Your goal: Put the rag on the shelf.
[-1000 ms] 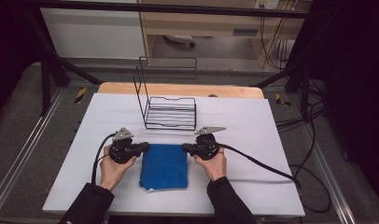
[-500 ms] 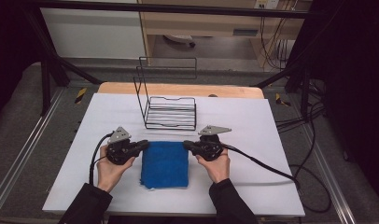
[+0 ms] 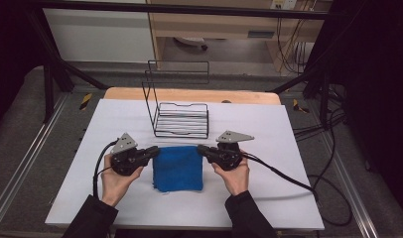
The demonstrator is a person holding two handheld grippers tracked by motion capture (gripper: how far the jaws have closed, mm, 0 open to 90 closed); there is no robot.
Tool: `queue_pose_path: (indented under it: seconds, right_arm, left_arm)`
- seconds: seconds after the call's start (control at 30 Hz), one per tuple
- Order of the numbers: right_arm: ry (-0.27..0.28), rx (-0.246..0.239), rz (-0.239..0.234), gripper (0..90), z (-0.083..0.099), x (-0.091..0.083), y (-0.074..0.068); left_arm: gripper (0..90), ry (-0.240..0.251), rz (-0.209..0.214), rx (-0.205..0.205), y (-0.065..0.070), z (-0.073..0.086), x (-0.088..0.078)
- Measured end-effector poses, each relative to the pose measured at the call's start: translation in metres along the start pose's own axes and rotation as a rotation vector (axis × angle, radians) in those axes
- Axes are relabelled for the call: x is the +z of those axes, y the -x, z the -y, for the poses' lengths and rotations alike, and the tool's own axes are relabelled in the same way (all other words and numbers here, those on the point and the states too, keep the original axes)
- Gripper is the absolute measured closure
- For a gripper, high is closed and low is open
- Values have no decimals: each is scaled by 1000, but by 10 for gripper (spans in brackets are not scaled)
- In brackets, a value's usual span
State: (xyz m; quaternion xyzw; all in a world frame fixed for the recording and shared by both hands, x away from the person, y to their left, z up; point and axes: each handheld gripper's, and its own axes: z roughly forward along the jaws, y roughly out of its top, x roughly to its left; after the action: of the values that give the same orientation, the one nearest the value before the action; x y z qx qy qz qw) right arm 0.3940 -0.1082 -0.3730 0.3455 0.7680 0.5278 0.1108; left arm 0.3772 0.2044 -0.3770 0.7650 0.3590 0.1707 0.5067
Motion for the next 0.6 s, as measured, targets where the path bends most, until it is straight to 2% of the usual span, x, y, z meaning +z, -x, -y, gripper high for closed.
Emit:
queue_pose_path:
  seconds: [0.33, 0.6]
  right_arm:
    - [66, -48, 10, 869, -16, -15, -9]
    - [119, -63, 18, 869, -25, -22, -13]
  left_arm:
    - [843, 53, 0, 7, 4, -12, -9]
    - [843, 105, -4, 15, 5, -24, -15]
